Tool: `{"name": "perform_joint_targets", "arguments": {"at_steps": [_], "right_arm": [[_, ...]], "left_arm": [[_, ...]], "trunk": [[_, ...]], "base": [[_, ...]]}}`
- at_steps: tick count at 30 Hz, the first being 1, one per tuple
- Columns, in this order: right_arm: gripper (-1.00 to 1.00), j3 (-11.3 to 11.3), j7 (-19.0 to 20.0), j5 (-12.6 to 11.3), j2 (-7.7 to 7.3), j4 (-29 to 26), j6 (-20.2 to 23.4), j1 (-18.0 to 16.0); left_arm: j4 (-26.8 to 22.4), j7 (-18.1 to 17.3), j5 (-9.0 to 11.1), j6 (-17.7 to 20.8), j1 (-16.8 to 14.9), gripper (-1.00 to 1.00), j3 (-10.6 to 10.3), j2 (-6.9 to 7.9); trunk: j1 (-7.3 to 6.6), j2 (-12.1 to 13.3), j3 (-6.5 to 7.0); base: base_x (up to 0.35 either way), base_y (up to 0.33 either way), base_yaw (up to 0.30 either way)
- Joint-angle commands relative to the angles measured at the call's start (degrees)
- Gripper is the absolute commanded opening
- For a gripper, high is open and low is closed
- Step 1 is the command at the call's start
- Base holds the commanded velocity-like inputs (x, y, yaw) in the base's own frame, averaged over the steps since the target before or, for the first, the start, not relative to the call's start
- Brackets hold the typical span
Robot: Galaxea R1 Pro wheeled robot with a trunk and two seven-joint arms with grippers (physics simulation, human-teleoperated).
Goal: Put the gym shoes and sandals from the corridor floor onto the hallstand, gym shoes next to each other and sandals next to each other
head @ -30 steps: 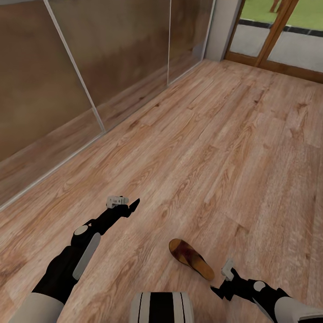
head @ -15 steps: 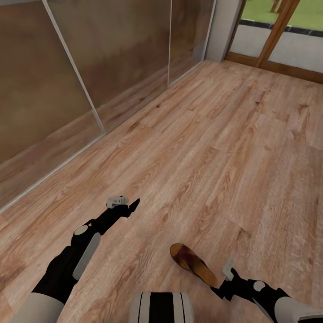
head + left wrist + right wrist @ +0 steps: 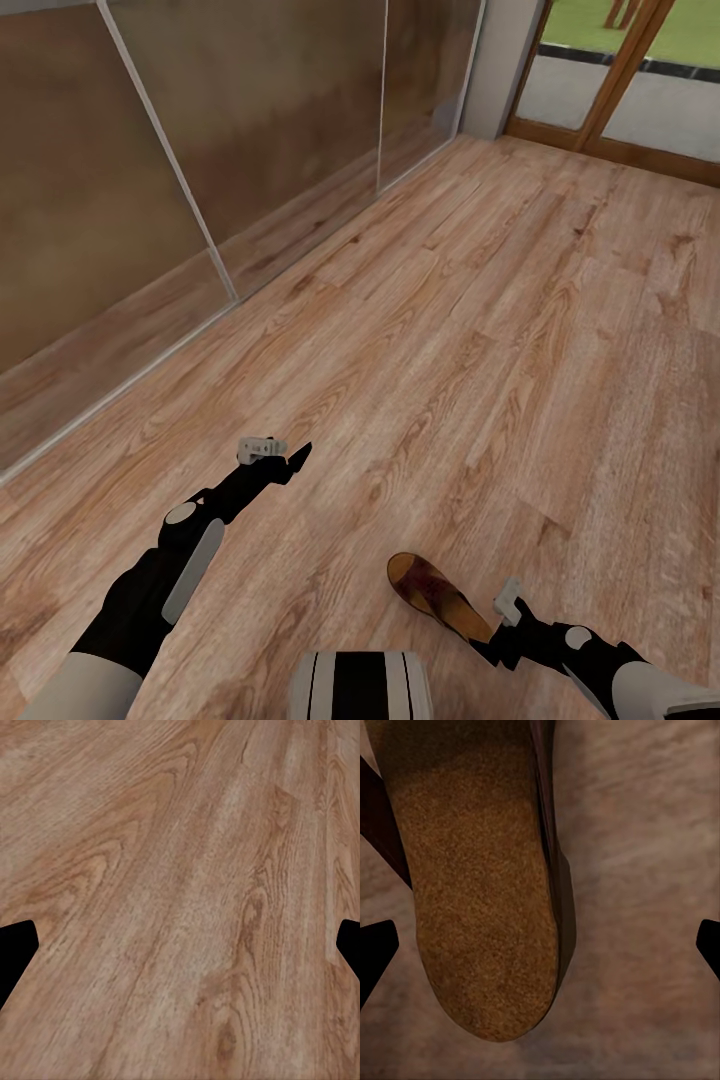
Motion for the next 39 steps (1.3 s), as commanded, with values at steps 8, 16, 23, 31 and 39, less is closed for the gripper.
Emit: {"name": "perform_joint_targets", "arguments": {"at_steps": [8,16,23,31,39], "right_arm": [[1.0,0.46,0.04,-0.17,0.02,0.0,-0.23,-0.02],[1.0,0.44,0.06,-0.17,0.0,0.0,-0.23,-0.02],[1.0,0.45,0.05,-0.17,0.03,0.0,-0.22,-0.02],[1.0,0.51,0.04,-0.17,0.02,0.0,-0.23,-0.02],[1.0,0.51,0.04,-0.17,0.01,0.0,-0.23,-0.02]], "left_arm": [[-0.05,-0.04,0.6,0.42,-0.02,1.0,-0.04,0.04],[-0.05,-0.04,0.6,0.42,-0.02,1.0,-0.04,0.04],[-0.05,-0.04,0.6,0.42,-0.02,1.0,-0.04,0.04],[-0.05,-0.04,0.6,0.42,-0.02,1.0,-0.04,0.04],[-0.05,-0.04,0.6,0.42,-0.02,1.0,-0.04,0.04]], "trunk": [[-0.01,-0.01,-0.03],[-0.01,-0.01,-0.03],[0.09,-0.07,-0.94],[0.25,-0.15,-2.85],[0.25,-0.15,-3.36]], "base": [[0.035,0.0,0.0],[0.014,0.0,0.0],[0.001,0.0,0.0],[0.0,0.0,0.0],[0.0,0.0,0.0]]}}
